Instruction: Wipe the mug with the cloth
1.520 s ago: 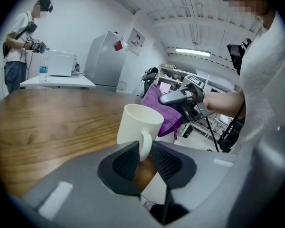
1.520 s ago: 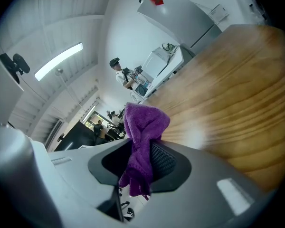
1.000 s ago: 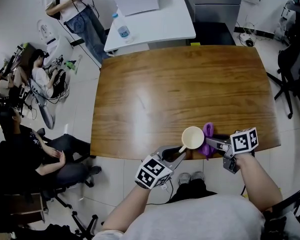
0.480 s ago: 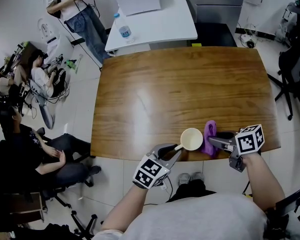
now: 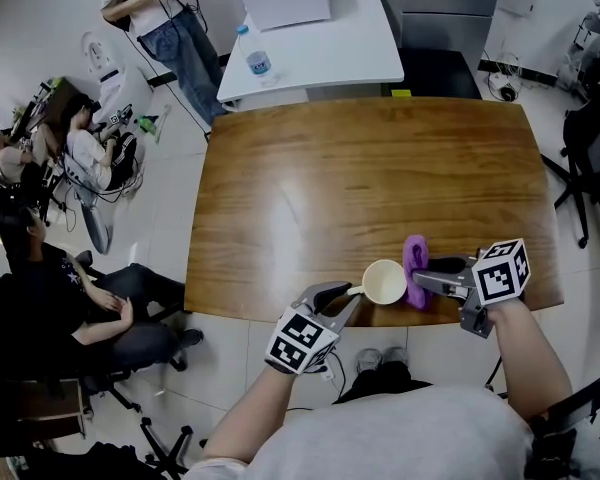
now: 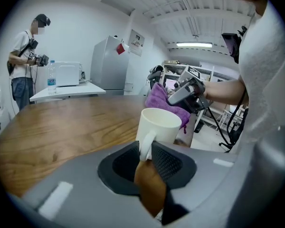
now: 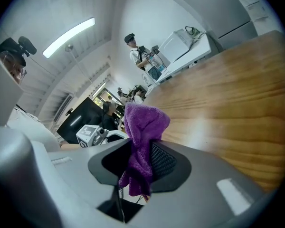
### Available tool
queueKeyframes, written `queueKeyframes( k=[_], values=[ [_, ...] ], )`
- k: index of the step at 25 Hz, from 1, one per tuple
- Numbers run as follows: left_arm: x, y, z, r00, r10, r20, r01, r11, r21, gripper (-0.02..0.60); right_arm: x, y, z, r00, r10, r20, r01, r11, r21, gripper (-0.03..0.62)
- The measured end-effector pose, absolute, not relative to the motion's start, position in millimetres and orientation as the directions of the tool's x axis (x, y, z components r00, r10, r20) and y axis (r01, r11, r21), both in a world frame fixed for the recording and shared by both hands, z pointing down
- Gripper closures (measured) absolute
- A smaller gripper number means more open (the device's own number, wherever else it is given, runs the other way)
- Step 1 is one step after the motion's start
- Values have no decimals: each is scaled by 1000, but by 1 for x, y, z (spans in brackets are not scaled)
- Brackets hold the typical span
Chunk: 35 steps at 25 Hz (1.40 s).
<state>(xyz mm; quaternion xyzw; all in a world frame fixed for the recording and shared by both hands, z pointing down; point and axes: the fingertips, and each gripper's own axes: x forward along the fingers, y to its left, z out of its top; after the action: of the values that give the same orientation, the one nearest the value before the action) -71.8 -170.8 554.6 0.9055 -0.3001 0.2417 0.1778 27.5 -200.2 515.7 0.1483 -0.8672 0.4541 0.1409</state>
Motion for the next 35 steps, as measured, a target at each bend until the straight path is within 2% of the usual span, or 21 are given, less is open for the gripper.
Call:
queueKeyframes(
  k=[5, 7, 13, 20, 28, 35],
  values=[
    [-76, -177, 555, 709, -463, 532, -637, -744, 201, 506, 22, -202, 537, -926, -87, 367, -361, 486, -796, 476],
    [-76, -179, 557, 707, -466, 532, -638, -745, 195, 506, 23, -201, 552, -912, -70, 403, -386, 476, -790, 476],
    [-79, -188, 559, 712, -474, 518, -645, -733, 216, 504, 22, -197, 588, -848, -39, 529, -475, 498, -725, 476],
    [-82, -194, 559, 734, -468, 492, -629, -743, 230, 502, 24, -197, 585, -833, -30, 553, -475, 552, -686, 476],
    [-82, -204, 558, 740, -458, 493, -615, -757, 220, 503, 25, -240, 522, -892, -109, 438, -407, 615, -676, 476],
    [-79, -208, 559, 757, -439, 484, -592, -775, 222, 505, -1, -244, 513, -919, -59, 389, -334, 642, -690, 476]
  ],
)
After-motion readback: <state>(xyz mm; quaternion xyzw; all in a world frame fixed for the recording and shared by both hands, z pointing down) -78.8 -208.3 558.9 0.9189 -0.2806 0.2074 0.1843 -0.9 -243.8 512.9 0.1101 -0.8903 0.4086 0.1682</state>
